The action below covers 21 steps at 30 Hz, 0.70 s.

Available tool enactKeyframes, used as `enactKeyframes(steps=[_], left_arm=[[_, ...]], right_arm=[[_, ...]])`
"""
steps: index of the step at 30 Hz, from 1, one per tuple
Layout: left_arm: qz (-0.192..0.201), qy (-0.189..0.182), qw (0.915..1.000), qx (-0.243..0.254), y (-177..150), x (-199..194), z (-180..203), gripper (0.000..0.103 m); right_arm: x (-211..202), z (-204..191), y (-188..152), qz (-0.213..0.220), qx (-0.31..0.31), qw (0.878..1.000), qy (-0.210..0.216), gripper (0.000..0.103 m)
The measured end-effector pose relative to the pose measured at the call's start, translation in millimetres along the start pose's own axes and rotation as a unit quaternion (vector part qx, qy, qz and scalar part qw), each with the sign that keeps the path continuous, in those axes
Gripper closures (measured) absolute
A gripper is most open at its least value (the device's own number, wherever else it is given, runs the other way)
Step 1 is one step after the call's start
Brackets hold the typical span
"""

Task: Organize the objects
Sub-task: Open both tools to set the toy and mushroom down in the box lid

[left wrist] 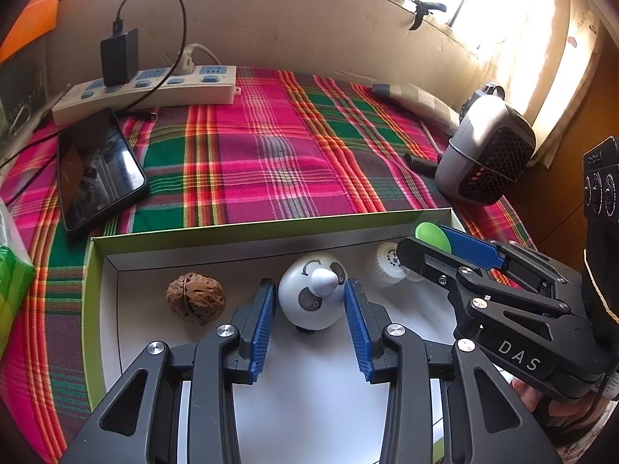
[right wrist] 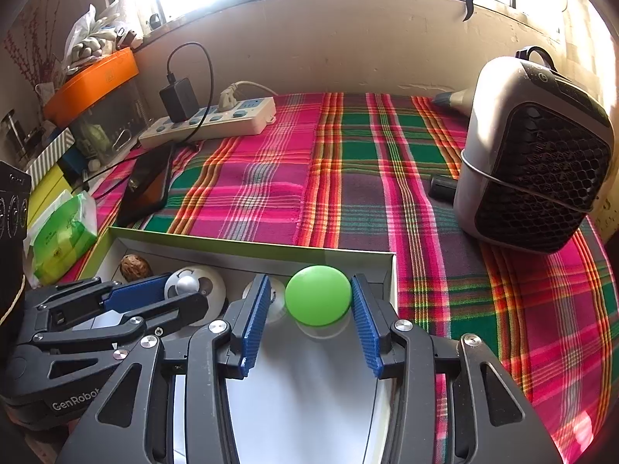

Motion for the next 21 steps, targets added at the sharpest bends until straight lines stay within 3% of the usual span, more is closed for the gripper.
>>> enactKeyframes(steps=[21], left_arm=[[0.036, 0.017, 0.9992, -0.001, -7, -43, 2, 0.067]], right_arm=[[-39, -1, -6, 0.032, 0.019, 0.999, 0.001, 0.054]])
Point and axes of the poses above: each gripper's, at about its wrist camera, not at the fingertips, and x roughly the way its jaws point, z to its right, y to its top, the point moved 8 cm from there along x, roughly the way its jaws point, and after that the axes turned 5 degrees about z, right-handed, at the moved point
